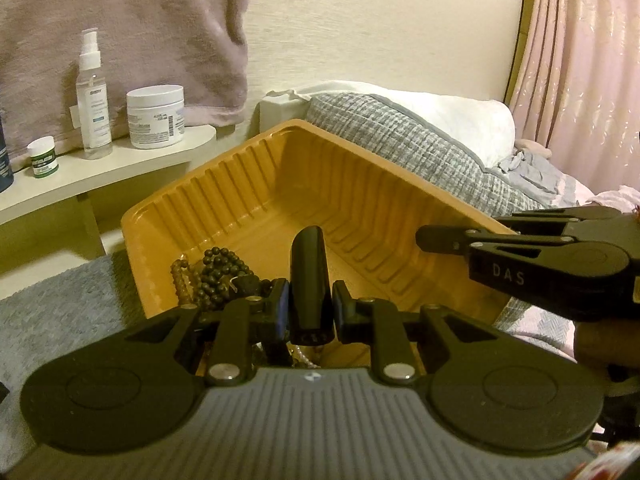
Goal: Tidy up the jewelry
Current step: 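Carry the black cylinder into the tray and open the left gripper, then move the left gripper to the second black watch and grasp it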
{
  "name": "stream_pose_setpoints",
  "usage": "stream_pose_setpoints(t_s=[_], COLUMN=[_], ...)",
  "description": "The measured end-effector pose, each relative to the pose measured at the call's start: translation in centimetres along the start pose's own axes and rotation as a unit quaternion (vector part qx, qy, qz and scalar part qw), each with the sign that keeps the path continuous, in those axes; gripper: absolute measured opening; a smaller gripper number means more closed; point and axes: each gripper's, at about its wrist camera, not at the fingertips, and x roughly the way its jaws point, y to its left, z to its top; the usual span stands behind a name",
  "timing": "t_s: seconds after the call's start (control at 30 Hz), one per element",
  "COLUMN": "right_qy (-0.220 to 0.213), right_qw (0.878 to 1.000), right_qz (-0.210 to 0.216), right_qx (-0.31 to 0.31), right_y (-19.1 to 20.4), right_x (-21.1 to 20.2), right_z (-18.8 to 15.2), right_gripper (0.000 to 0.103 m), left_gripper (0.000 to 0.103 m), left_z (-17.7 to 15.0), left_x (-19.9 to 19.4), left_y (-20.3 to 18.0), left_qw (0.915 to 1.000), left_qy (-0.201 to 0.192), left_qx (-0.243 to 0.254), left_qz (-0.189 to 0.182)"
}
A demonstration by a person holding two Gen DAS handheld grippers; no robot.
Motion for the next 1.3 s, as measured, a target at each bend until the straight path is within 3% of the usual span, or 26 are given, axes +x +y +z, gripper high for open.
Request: stream_pose_setpoints(t_s=[0.17,0.23,0.47,0.83,1.3], right_qy=[0.0,0.001,0.001,0.003,0.042], right_qw=[1.0,1.0,1.0,0.999,0.996], right_qz=[0.002,0.003,0.013,0.032,0.066], right_qx=[-0.001,0.0,-0.006,-0.022,-0.046], right_y=[-0.1,-0.2,-0.7,-1.8,-3.1], right_x=[0.0,0.0,0.2,1.1,2.0], right_z=[0.1,0.0,0.2,0.8,2.2], right_gripper=[0.004,0.004,0.004,0.004,0.005], left_gripper=[0.021,0.029,0.029,0.031,0.038], left_z=[0.2,0.2,-0.1,-1.6,-5.8], left_x=[0.6,0.6,-1.1,-5.2,-9.7], left_y=[-0.3,-0.3,1.2,7.2,14.7], left_qw=[1.0,1.0,0.9995,0.992,0.966], left_qy=[0.004,0.0,-0.016,-0.025,-0.007], left_qx=[-0.002,-0.001,-0.015,-0.055,-0.091], left_qz=[-0.004,-0.004,0.021,0.111,0.242])
